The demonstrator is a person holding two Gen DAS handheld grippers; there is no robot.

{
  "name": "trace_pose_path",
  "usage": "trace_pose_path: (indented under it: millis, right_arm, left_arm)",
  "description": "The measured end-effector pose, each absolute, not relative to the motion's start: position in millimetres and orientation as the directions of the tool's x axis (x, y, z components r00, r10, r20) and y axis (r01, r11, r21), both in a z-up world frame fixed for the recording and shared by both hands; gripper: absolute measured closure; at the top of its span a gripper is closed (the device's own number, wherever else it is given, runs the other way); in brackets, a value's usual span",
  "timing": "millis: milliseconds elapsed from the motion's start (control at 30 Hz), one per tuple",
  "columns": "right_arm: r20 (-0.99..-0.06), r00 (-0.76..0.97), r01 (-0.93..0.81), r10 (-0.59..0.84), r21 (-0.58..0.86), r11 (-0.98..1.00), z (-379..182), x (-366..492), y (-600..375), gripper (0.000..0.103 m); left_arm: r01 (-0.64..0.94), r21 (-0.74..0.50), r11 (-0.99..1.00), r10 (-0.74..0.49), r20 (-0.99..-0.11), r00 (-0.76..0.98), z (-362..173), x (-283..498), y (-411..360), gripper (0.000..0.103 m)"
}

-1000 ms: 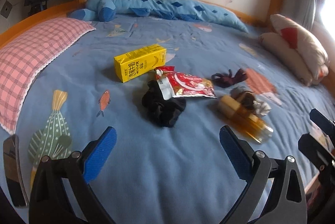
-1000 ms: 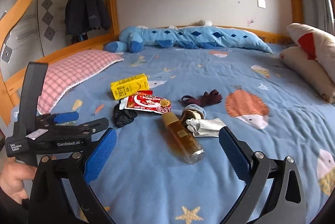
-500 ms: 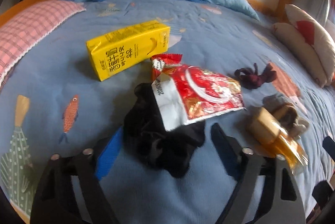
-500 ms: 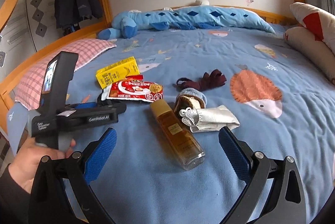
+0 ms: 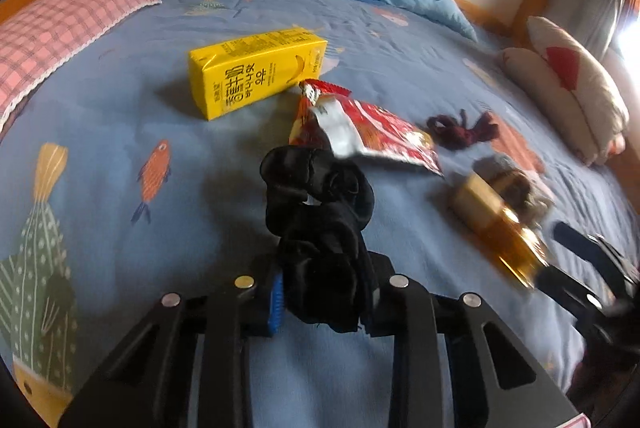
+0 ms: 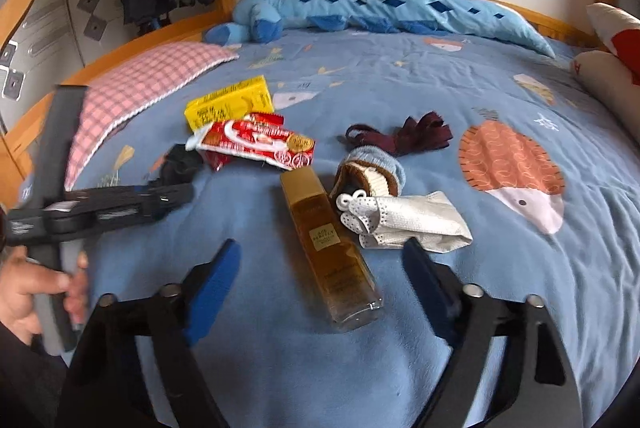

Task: Collect trash
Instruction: 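Grasp the black cloth with the left tool while the right tool grasps the amber glass bottle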

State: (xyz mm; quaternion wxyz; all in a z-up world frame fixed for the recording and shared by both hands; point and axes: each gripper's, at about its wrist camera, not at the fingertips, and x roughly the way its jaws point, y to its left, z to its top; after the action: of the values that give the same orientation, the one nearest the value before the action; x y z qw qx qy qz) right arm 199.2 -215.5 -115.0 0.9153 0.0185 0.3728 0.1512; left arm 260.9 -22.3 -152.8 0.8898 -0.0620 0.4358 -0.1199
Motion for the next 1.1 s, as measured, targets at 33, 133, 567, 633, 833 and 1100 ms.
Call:
trace_pose_path:
  millis: [33,133,567,633,833,1100]
  right_arm:
    - [-0.684,0.671,-0.265,0.287,0.141,0.954,-117,201,-216,0.032]
    - [-0.697,0.653,-0.287,0.298,0.137,0.948,-122,208,-216,0.036]
    - [-0.731,0.587,-0.313,0.349,0.193,0.930,-132,223,-207,0.071]
    - [-0.721,0.589,-0.323,0.364,0.203,0.925,-129,213,-205,0.072]
    - [-0.688,0.615,-0.335,0.385,0.214,0.917,-111,170,-204,0.073]
    - [-0.636,0.659,-0.255,0.402,0.314,0.915,-90,103,-238,0.073]
  left_arm:
    - [0.164,-0.223,0.961,-0.276,-0.759,0.590,-152,258,-20,0.074]
    - [0.181,-0.237,0.955,-0.298,-0.753,0.587,-148,243,-18,0.074]
    - [0.260,-0.297,0.919,-0.393,-0.740,0.545,-143,215,-34,0.074]
    - [0.280,-0.300,0.912,-0.408,-0.735,0.542,-140,209,-40,0.074]
    - [0.341,-0.310,0.888,-0.453,-0.719,0.526,-129,185,-54,0.074]
    - [0.452,-0.302,0.840,-0.517,-0.698,0.495,-111,132,-84,0.074]
